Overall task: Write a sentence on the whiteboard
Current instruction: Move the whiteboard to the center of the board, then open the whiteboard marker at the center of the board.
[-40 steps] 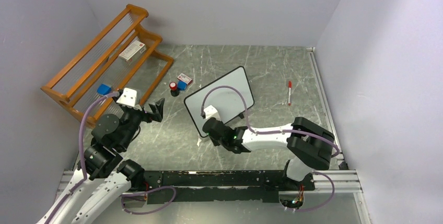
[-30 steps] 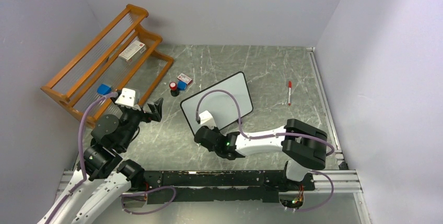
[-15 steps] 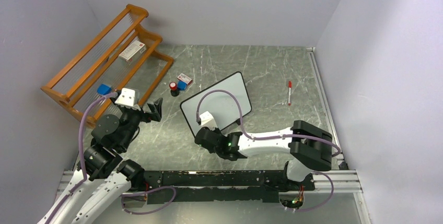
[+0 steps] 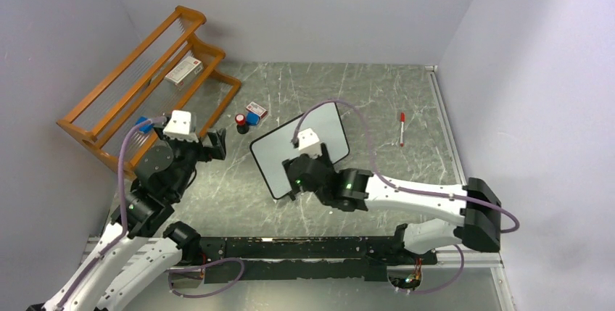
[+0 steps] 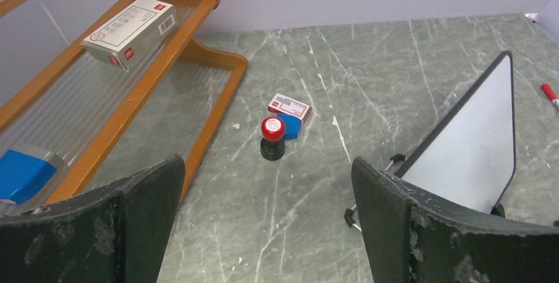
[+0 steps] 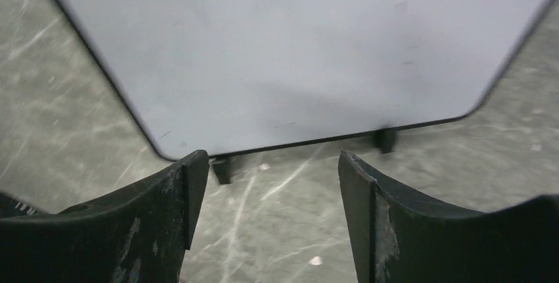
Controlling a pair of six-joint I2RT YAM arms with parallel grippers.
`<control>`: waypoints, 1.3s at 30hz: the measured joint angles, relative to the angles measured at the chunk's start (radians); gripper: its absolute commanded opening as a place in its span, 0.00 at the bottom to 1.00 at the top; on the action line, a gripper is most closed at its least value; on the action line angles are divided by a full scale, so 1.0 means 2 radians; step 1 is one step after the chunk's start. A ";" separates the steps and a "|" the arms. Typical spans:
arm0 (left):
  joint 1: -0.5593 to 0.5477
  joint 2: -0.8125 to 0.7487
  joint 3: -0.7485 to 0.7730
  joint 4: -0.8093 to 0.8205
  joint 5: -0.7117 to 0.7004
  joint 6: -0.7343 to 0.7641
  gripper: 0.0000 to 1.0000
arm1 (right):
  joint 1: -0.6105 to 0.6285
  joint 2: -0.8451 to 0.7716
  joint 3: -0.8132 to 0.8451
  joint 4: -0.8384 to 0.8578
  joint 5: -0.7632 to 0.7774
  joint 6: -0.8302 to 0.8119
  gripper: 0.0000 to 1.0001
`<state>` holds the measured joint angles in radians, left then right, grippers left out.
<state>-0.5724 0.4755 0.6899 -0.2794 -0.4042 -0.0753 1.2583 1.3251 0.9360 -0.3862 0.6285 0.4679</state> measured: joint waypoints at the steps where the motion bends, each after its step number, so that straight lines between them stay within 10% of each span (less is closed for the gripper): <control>1: 0.000 0.011 0.007 0.001 -0.003 -0.002 1.00 | -0.011 -0.012 0.000 -0.006 0.004 -0.002 0.81; 9: 0.000 0.133 0.078 0.018 -0.021 -0.013 1.00 | -0.169 -0.092 0.000 -0.027 0.010 -0.022 0.99; 22: 0.035 0.267 0.144 0.046 0.037 -0.010 1.00 | -0.441 -0.083 0.000 -0.007 -0.047 -0.059 0.99; 39: 0.049 0.225 0.081 0.083 0.099 0.012 1.00 | -0.668 0.112 -0.007 0.070 -0.198 -0.057 0.58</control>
<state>-0.4736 0.9264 0.8516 -0.1143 -0.2062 -0.0517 -0.0769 1.5486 0.9218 -0.2459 0.2333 0.3534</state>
